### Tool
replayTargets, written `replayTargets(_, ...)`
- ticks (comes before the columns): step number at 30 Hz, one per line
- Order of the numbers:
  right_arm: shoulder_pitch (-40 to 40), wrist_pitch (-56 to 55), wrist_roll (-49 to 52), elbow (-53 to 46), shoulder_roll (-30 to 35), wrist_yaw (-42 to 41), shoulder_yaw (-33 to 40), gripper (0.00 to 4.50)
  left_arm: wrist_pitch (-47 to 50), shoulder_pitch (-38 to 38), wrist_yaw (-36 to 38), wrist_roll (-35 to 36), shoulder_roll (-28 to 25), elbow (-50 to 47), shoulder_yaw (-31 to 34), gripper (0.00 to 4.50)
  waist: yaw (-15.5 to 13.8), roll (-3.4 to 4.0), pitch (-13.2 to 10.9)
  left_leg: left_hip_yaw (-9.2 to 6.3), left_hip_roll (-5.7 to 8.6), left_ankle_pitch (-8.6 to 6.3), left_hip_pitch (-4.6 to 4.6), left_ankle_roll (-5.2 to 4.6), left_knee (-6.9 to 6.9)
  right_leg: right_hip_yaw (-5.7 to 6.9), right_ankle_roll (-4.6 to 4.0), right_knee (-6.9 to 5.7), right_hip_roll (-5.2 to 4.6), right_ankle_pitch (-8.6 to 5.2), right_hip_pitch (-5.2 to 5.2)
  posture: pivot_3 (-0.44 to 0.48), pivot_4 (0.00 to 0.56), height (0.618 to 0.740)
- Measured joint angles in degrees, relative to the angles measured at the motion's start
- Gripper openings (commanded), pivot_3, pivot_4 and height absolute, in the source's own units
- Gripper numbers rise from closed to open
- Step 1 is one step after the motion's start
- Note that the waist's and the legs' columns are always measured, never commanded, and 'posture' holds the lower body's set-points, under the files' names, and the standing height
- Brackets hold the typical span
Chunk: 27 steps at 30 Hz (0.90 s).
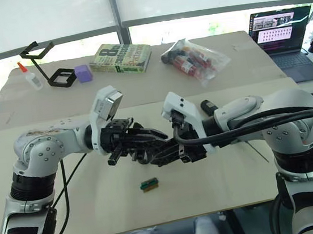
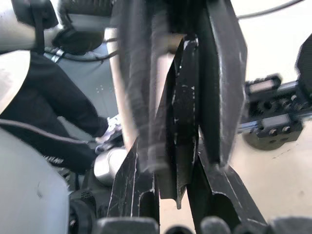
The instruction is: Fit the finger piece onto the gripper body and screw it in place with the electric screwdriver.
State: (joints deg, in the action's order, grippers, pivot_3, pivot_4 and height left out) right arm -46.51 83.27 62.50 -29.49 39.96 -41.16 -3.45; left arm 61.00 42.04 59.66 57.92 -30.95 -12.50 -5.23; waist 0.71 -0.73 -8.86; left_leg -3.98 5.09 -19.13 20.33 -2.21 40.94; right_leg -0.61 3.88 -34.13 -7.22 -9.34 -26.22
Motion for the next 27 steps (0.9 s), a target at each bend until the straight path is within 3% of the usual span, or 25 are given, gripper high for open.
replayTargets(4,6.23,-6.86,-1.68,-1.50,0.50,-2.62,0.32,0.38,-9.23,-0.65,2.48,-4.67,-0.80,2.71,3.34,4.33,-0.04,0.00,0.00,0.02,0.00,0.00,-0.01,0.01,0.01,0.00,0.00,0.00,0.00,0.00,0.00,0.000,0.150,0.740)
replayTargets(5,7.89,-8.99,-2.59,-2.19,1.33,-3.86,0.33,0.38,-13.09,-1.20,4.10,-6.59,-1.70,3.96,4.35,4.47,0.04,0.00,0.00,0.05,0.00,0.00,-0.02,0.00,-0.01,0.00,0.00,0.01,0.01,0.00,0.00,0.000,0.150,0.740)
replayTargets(9,14.68,-20.73,-7.23,-3.43,1.85,-9.99,0.80,0.38,-30.26,-4.82,12.54,-15.23,-5.30,12.90,8.01,4.50,0.21,0.00,0.00,0.13,-0.02,0.00,-0.05,0.01,-0.03,0.01,0.00,0.02,0.02,0.00,-0.02,0.000,0.150,0.740)
replayTargets(14,18.20,-33.94,-13.96,-2.20,-1.41,-13.85,0.43,0.38,-59.28,-9.81,20.03,-30.73,-8.16,28.23,7.69,4.50,0.04,0.00,0.00,0.16,-0.02,-0.01,-0.08,-0.01,-0.01,0.01,-0.02,0.07,0.01,0.02,0.03,0.000,0.150,0.740)
replayTargets(16,18.75,-36.59,-15.08,-1.24,-2.49,-14.65,-0.21,0.38,-66.54,-12.48,21.75,-34.09,-7.54,32.86,7.03,4.50,0.00,0.00,0.00,0.16,-0.02,-0.02,-0.03,-0.03,0.00,0.02,-0.02,0.05,-0.01,0.03,-0.03,0.000,0.150,0.740)
replayTargets(27,18.65,-42.09,-16.90,0.42,-4.15,-17.48,-0.71,0.38,-74.66,-14.94,21.81,-41.50,0.72,43.60,1.37,4.50,-0.38,-0.08,-0.03,0.09,-0.01,-0.04,0.00,-0.07,0.08,0.12,0.01,0.00,-0.04,0.04,0.02,0.000,0.150,0.740)
